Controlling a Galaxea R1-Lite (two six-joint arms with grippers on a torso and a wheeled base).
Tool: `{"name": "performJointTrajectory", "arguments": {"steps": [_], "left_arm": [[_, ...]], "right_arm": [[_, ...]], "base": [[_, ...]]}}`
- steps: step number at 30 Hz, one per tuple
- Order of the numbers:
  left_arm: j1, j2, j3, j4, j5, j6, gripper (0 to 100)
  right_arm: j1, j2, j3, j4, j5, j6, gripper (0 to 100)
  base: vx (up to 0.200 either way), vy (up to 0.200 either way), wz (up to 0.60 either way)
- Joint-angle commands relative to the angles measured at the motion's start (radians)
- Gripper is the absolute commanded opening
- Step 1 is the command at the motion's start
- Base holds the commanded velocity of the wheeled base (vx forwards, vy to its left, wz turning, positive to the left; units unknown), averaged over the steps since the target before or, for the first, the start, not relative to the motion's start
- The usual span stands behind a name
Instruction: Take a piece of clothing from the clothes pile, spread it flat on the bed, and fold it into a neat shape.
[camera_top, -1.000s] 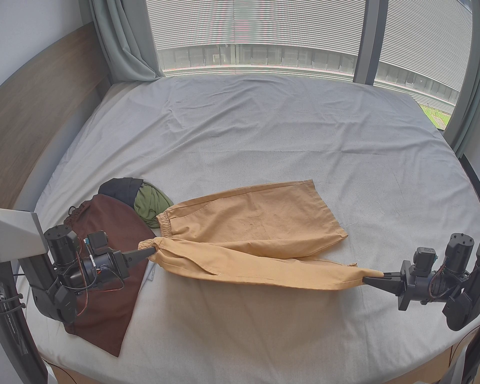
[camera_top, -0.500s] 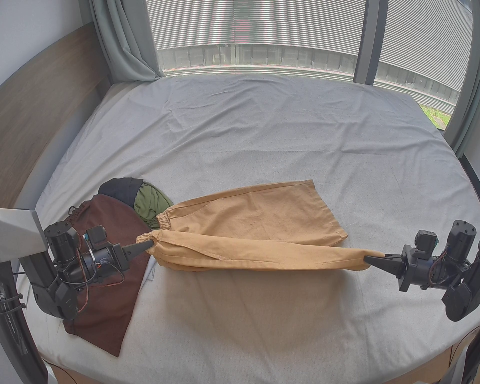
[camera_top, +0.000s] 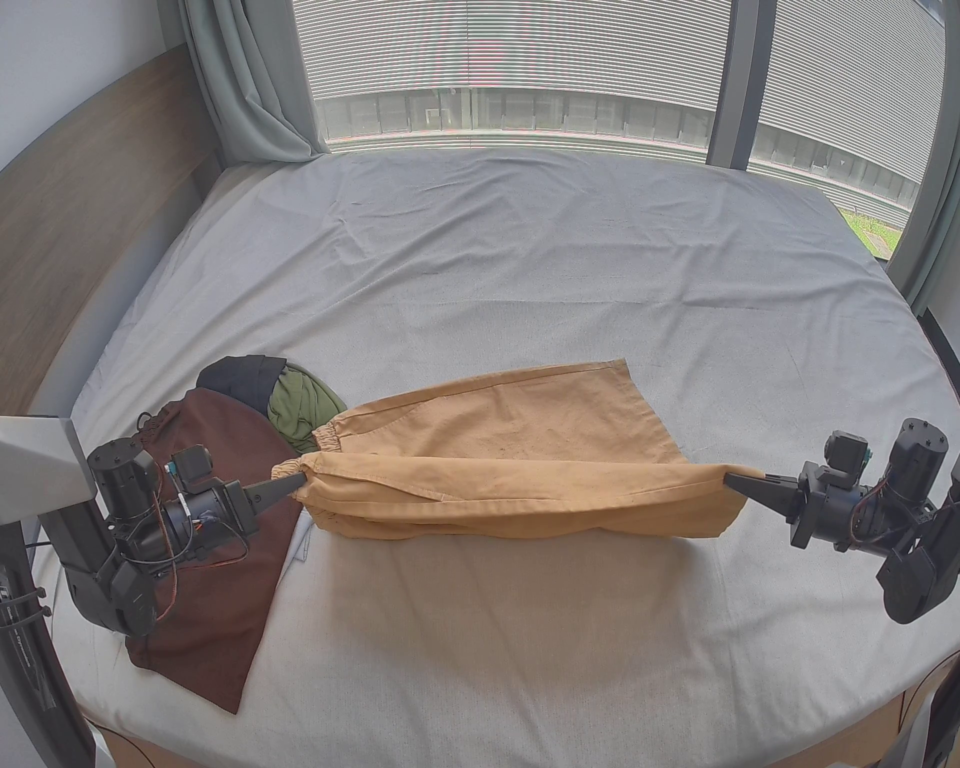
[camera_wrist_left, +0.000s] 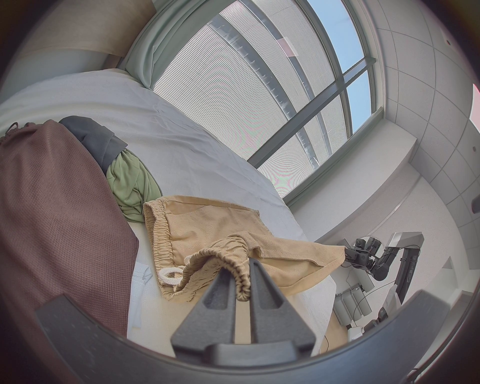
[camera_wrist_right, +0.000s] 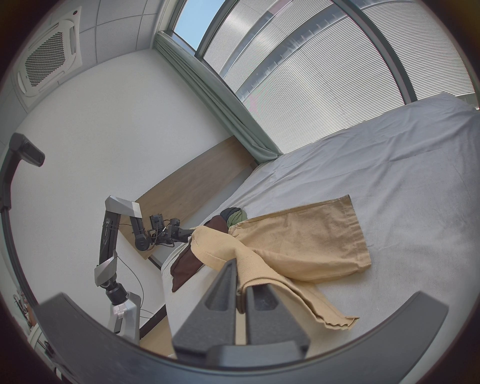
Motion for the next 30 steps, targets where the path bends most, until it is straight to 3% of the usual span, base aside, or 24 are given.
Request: {"name": "performJointTrajectory", "arguments": {"steps": [1,13,26,30], "left_arm": [[-0.003,0.000,-0.005,-0.001,0.008,-0.003,0],[-0.034,0.006,-0.019,-0.001,0.085,-0.032,0],[-0.046,0.009,-0.059,-0.001,0.134,-0.101,0],[-0.060,0.024,-0.097,-0.001,0.209,-0.151,0]], "right_arm": [[0.001,0.005,-0.031,-0.001,-0.010,0.004,0],[-0.002,0.034,-0.172,-0.001,-0.016,0.127,0],[-0.004,0.111,-0.321,0.014,-0.018,0.192,0],[-0.007,0.149,-0.379,0.017,-0.018,0.193,0]], "base": [[0.000,0.000,0.00],[0.000,0.000,0.00],[0.000,0.000,0.00],[0.000,0.000,0.00]]}}
